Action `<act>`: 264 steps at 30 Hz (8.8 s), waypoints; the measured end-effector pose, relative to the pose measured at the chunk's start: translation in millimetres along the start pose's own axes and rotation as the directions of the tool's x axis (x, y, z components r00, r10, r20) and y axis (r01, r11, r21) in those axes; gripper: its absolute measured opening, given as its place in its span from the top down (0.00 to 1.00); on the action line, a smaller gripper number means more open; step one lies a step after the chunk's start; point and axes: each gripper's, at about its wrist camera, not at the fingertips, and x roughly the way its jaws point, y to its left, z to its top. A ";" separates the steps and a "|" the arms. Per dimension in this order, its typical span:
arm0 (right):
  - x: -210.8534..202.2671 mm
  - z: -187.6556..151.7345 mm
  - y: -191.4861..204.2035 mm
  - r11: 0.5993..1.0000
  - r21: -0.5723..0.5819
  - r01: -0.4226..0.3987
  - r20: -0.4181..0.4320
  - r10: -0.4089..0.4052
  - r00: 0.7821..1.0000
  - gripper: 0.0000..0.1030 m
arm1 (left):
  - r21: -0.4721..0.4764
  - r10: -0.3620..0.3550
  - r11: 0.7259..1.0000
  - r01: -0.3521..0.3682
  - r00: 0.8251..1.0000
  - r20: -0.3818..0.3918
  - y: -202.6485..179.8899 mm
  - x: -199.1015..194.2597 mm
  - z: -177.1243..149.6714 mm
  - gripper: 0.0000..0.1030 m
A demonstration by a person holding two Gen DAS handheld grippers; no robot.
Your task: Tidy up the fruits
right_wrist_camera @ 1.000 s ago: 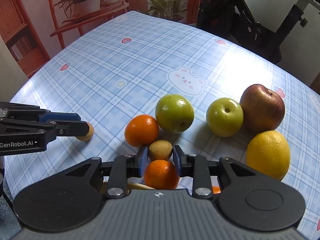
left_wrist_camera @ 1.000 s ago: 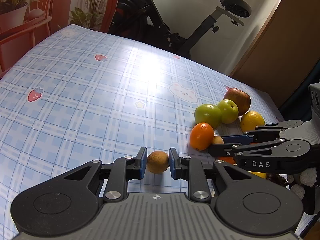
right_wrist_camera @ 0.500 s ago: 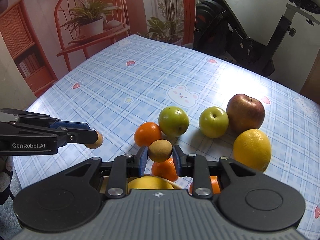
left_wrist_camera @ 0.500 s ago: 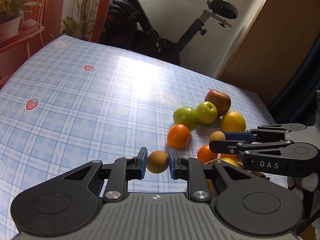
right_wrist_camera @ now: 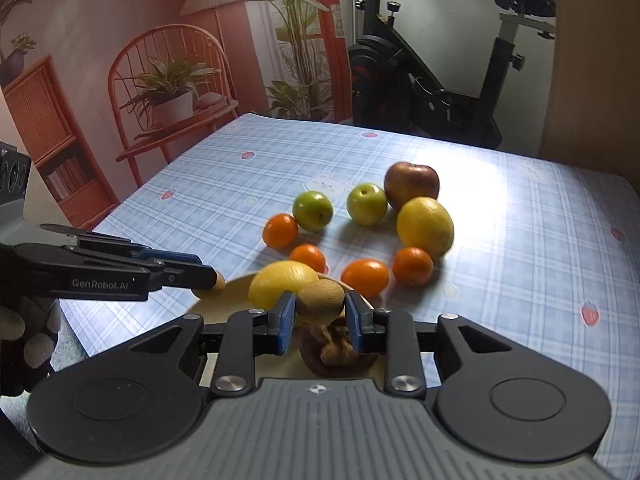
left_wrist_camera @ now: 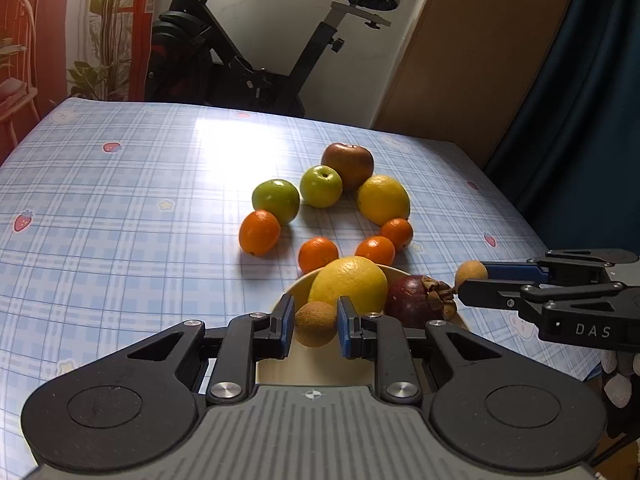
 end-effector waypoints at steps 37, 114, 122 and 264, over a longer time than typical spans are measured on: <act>29.2 -39.5 -8.6 0.997 -0.051 0.065 -0.079 -0.069 0.994 0.68 | 0.163 0.060 0.985 -0.062 0.998 0.017 -10.6 18.1 -11.1 0.75; 42.9 32.1 -104.7 0.987 0.121 0.107 0.188 -0.129 0.974 0.55 | 0.098 0.044 0.994 -0.056 0.992 0.118 -14.0 49.3 98.9 0.62; 82.2 41.0 -109.1 0.993 0.106 0.056 0.141 -0.071 0.987 0.51 | 0.089 -0.020 0.996 0.018 1.000 0.021 -24.4 104.1 116.0 0.62; 26.2 -6.1 36.4 0.992 0.033 -0.123 0.147 0.117 0.982 0.46 | -0.136 0.097 0.987 -0.080 0.988 0.121 52.3 -45.6 -0.2 0.53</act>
